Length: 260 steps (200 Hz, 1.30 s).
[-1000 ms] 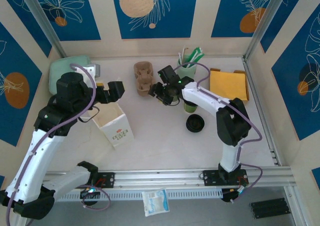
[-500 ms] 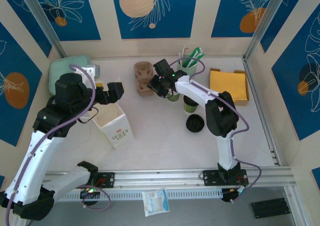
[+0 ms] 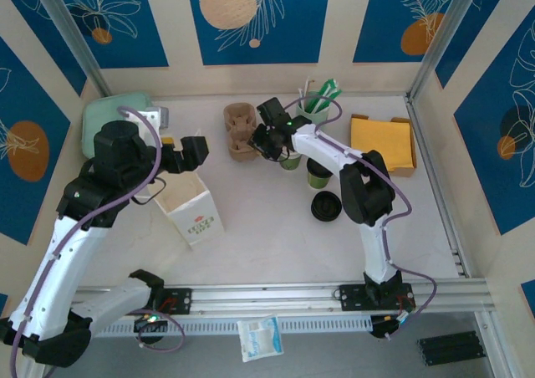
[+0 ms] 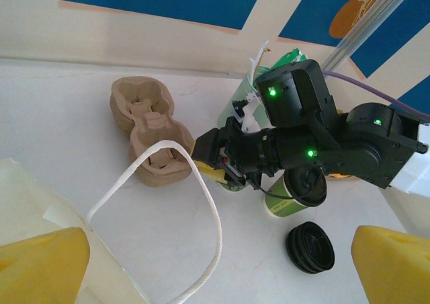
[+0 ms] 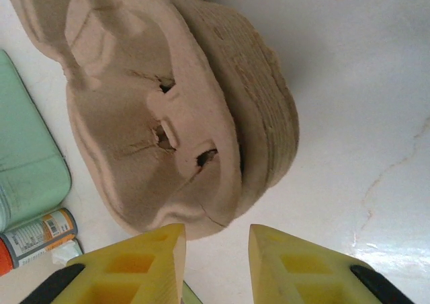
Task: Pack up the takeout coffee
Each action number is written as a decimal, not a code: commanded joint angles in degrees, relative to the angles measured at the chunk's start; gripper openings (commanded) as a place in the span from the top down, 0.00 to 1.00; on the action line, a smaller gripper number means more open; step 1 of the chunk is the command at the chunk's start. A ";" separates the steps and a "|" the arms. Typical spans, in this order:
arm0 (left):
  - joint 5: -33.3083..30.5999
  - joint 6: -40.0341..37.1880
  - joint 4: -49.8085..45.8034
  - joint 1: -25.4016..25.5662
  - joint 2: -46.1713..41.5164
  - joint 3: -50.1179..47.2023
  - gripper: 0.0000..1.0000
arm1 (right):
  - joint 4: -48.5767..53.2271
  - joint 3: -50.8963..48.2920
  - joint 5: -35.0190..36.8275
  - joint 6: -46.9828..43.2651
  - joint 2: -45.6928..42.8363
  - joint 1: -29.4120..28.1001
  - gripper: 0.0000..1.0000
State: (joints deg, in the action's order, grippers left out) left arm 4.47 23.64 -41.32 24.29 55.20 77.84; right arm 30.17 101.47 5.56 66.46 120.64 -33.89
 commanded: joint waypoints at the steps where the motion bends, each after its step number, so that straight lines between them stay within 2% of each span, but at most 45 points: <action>1: 0.98 -0.44 1.23 0.36 -0.18 -0.34 0.00 | 1.44 2.32 -0.90 0.08 1.89 0.40 0.69; 82: 0.99 -0.31 1.51 0.36 -0.11 -0.68 0.01 | 1.73 3.64 -2.13 -0.09 3.81 0.92 0.71; 147: 1.33 -0.09 2.03 0.40 -0.04 -1.11 0.00 | 1.90 4.86 -2.61 -0.89 4.08 1.18 0.82; 191: 1.51 -0.08 2.12 0.40 0.04 -1.20 0.01 | 2.35 5.74 -2.91 -1.54 3.87 1.26 1.00; 260: 1.59 -0.06 2.04 0.40 0.14 -1.09 0.00 | 2.88 10.42 -4.83 -3.60 2.83 1.59 1.00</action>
State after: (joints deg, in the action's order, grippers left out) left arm 4.82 23.66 -40.73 24.29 55.24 77.12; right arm 32.38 108.38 2.72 64.45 123.68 -32.73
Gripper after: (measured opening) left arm 0.994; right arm 0.051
